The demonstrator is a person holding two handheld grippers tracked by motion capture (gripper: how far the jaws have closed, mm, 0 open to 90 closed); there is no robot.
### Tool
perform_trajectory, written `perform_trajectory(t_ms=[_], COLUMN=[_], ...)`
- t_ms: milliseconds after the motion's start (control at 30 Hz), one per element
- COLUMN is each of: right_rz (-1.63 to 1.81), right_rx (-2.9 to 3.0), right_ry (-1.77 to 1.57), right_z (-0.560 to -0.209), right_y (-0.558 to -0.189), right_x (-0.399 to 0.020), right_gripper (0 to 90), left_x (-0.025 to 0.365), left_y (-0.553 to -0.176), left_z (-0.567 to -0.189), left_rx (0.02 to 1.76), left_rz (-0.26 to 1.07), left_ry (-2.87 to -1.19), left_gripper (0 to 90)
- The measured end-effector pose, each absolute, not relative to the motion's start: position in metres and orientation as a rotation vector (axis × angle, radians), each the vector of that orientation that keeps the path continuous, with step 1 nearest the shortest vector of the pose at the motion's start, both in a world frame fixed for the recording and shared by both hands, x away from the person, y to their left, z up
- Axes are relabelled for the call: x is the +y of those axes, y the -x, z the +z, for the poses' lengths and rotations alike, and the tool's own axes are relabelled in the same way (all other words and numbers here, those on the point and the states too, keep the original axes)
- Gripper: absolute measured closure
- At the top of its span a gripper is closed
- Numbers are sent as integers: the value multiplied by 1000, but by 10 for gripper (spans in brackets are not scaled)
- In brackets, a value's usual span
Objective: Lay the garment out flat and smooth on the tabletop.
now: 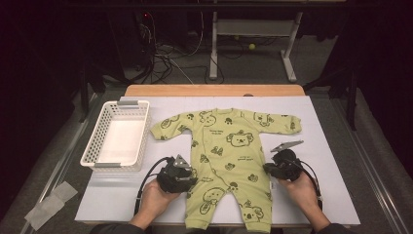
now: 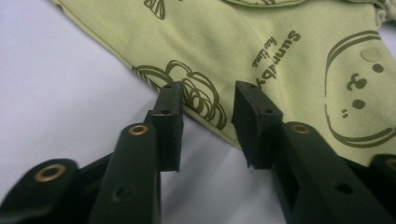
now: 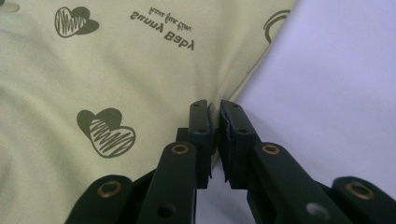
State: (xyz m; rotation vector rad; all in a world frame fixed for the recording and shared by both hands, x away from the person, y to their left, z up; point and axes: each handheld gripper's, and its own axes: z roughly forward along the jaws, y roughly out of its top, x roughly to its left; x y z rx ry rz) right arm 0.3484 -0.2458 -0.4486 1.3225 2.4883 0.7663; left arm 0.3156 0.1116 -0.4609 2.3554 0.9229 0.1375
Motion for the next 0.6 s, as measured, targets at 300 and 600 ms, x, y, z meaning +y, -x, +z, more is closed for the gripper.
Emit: perform_trajectory(t_ms=[300, 600], right_rz=[762, 770], right_rx=[2484, 2485], right_ry=[-1312, -1313], right_z=[-448, -448], right_y=[-346, -345], right_x=[-244, -244], right_gripper=[845, 829], left_x=[111, 124], left_y=[-319, -320], left_z=[-457, -452], left_rx=[887, 913], left_rz=[90, 108], left_ry=[-2397, -2382], left_gripper=[834, 827])
